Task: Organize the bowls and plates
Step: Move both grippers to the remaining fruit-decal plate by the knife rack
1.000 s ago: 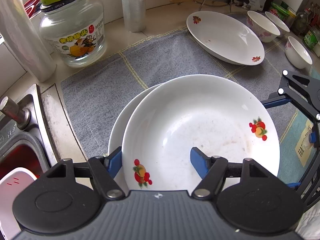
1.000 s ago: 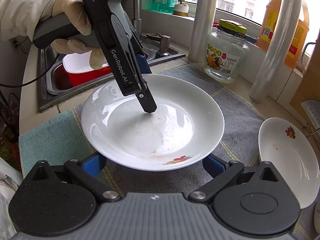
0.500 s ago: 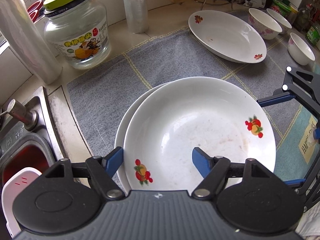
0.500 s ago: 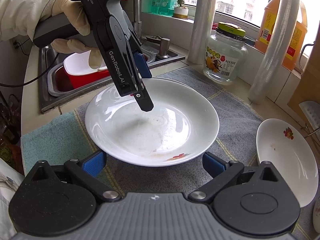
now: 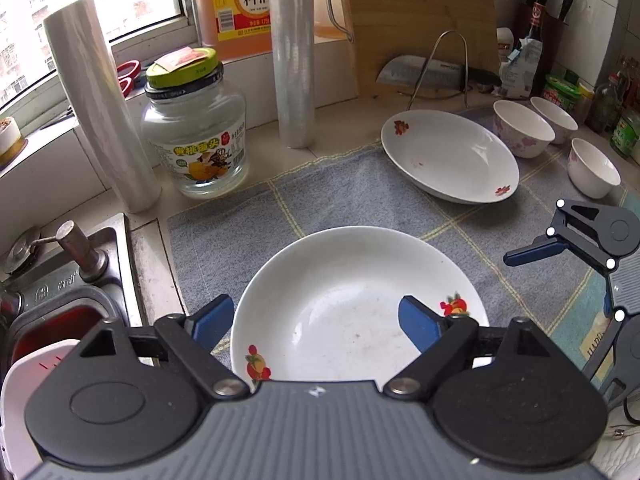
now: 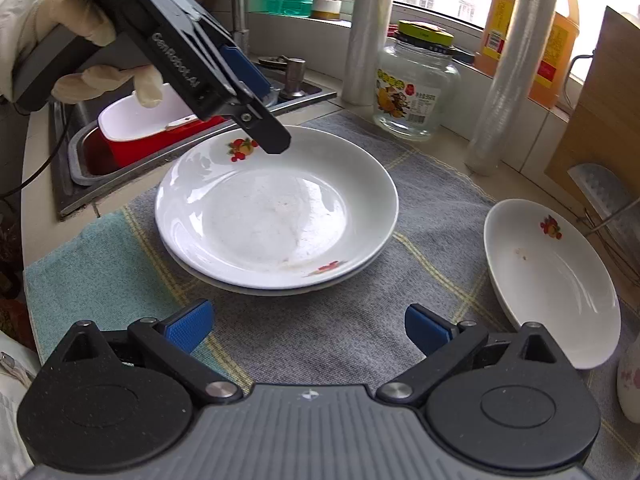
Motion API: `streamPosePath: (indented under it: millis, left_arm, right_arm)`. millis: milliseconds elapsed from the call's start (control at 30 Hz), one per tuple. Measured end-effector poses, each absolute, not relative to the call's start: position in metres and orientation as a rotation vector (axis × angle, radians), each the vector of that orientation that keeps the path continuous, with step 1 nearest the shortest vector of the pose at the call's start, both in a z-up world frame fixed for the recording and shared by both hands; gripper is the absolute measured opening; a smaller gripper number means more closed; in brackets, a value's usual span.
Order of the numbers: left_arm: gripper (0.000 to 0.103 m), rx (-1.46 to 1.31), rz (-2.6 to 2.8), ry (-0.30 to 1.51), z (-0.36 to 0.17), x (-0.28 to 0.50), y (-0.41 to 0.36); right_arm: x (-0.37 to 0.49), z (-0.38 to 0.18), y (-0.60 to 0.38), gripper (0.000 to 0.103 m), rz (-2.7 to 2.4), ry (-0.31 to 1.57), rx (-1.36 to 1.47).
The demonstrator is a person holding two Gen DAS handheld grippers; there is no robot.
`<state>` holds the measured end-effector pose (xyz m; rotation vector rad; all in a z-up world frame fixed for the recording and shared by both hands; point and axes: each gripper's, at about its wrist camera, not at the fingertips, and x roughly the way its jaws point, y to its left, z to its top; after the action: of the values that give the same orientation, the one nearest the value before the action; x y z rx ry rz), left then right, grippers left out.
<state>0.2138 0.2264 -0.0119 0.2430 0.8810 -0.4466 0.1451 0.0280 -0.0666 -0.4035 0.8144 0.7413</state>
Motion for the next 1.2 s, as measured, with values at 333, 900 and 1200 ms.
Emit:
streamPosePath:
  millis: [333,900,1200]
  left_arm:
    - [0.091,0.203,-0.443,0.78,-0.009,0.185,0.197]
    - [0.092,0.153,-0.307,0.732,-0.024,0.166,0.088]
    - [0.092,0.164,-0.262,0.762,-0.053,0.184,0.026]
  right_arm:
    - [0.146,-0.057,-0.009,0.103,0.481,0.855,-0.316]
    - [0.191,-0.034,-0.107,0.103,0.443,0.822,-0.278]
    - [0.249,-0.024,-0.141,0.103,0.46,0.831,-0.181]
